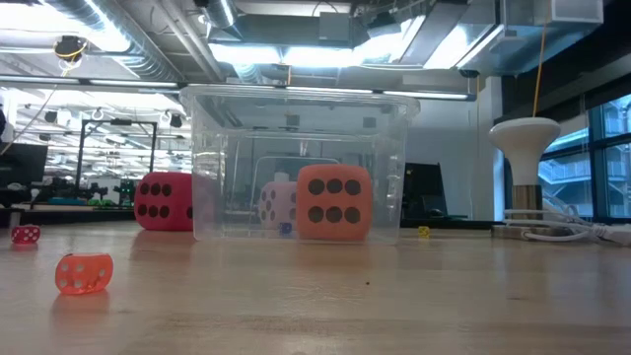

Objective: Pick & Place Dice
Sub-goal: Put the small green dice into the transparent bin

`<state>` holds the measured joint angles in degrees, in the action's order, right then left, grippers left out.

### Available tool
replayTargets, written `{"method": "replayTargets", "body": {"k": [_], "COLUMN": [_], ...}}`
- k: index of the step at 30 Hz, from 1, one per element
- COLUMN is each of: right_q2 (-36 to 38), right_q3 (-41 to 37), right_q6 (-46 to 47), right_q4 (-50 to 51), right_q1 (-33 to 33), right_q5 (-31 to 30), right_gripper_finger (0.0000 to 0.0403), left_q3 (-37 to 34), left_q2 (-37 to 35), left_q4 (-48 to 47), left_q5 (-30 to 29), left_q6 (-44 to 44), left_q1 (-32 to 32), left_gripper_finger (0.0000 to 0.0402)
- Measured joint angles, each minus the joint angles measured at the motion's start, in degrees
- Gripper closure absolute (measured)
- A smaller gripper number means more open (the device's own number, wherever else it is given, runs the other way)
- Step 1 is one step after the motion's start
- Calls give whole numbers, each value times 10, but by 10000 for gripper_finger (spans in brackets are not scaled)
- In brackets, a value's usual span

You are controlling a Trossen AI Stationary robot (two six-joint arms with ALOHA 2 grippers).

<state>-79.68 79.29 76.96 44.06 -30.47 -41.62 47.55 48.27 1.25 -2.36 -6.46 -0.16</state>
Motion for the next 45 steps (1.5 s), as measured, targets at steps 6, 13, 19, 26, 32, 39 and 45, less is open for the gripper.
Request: {"method": "replayTargets", "body": {"k": [6,13,19,26,32,39,45], "right_q2": [52,45,24,-8,-23,-35,-37], "right_q3": [0,1,0,0,0,0,0], "right_q6": [-185,-280,-283,-281,-281,-282,-286], "right_q4": [-130,-312,-332,-390,-409,-439,-448], "right_q1": [114,195,218,225,226,230,232], "right_q5": [129,292,326,358,365,365,371], "right_gripper_finger": [354,354,354,354,354,354,354], "left_q3": [48,101,113,113,113,113,113], "left_q2": [30,81,122,164,169,173,177], "left_q4": [6,13,75,136,145,158,159], "left_q5": [-37,-149,-161,-157,-148,-86,-84], "left_q6": [105,192,241,259,253,247,247], "left_q1": [-6,-27,-40,-43,-43,-43,-43], "left_gripper_finger": [285,214,164,152,159,160,169]}}
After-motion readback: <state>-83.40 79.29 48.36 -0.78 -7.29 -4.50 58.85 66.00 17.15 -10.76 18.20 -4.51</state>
